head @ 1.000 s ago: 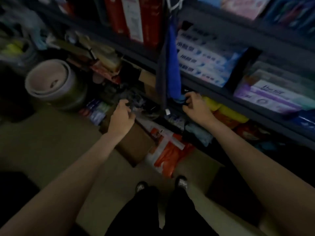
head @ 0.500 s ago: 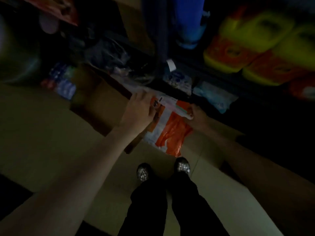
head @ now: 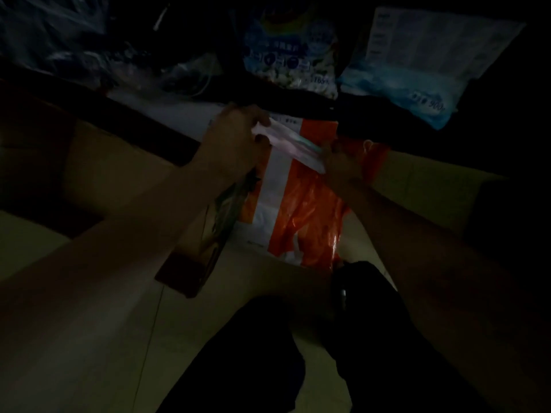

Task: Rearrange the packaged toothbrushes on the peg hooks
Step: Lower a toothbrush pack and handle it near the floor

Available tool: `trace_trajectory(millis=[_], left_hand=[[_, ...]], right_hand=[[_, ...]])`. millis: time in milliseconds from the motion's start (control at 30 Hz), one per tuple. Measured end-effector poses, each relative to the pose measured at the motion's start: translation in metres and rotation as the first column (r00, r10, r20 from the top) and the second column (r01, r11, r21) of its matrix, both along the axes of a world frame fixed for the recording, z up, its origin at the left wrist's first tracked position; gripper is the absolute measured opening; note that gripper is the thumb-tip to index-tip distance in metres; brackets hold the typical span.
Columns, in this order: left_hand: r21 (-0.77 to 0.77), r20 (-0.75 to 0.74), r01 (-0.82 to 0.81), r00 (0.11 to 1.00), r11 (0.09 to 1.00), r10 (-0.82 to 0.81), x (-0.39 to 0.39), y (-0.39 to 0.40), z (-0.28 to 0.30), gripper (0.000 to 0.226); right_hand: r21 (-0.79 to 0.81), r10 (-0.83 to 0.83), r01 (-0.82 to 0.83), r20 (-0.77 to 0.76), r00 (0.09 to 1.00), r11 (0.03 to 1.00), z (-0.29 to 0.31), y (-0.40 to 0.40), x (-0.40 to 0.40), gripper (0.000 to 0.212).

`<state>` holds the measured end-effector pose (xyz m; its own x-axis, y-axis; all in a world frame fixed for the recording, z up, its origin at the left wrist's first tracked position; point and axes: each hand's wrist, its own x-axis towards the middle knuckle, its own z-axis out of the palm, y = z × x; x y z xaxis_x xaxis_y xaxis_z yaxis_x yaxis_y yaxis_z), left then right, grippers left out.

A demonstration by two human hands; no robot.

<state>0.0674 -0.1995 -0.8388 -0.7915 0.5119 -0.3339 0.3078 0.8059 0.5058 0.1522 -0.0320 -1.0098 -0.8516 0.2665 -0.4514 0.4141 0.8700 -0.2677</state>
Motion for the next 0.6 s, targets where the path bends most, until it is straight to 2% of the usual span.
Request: trace_trajectory(millis=[133, 267, 367, 433, 500, 600], left_hand=[[0.167, 0.082, -0.144, 0.988, 0.975, 0.132, 0.019, 0.003, 0.056, 0.037], [0.198, 0.202, -0.251, 0.956, 0.947, 0.211, 0.033, 0.012, 0.162, 0.053], [0.361, 0.118, -0.297, 0.955, 0.884, 0.273, 0.038, 0.027, 0.282, 0.060], [0.528, 0.115, -0.299, 0.953, 0.795, 0.281, 0.044, 0.045, 0.377, 0.057], [0.681, 0.057, -0.215, 0.968, 0.700, 0.243, 0.057, 0.065, 0.465, 0.051], [0.823, -0.081, -0.075, 0.966, 0.563, 0.247, 0.073, 0.096, 0.581, 0.045]], right_hand=[[-0.134, -0.055, 0.040, -0.108, 0.993, 0.990, 0.084, -0.006, 0.018, 0.065], [-0.181, -0.063, 0.000, -0.341, 0.938, 0.983, 0.242, 0.019, 0.036, 0.063], [-0.054, 0.018, -0.050, -0.484, 0.875, 0.997, 0.386, 0.046, 0.054, 0.062], [0.055, 0.097, -0.079, -0.592, 0.800, 0.995, 0.486, 0.065, 0.064, 0.060], [0.163, 0.164, -0.076, -0.640, 0.751, 0.984, 0.581, 0.077, 0.076, 0.061], [0.265, 0.227, -0.053, -0.685, 0.692, 0.963, 0.707, 0.094, 0.093, 0.064]])
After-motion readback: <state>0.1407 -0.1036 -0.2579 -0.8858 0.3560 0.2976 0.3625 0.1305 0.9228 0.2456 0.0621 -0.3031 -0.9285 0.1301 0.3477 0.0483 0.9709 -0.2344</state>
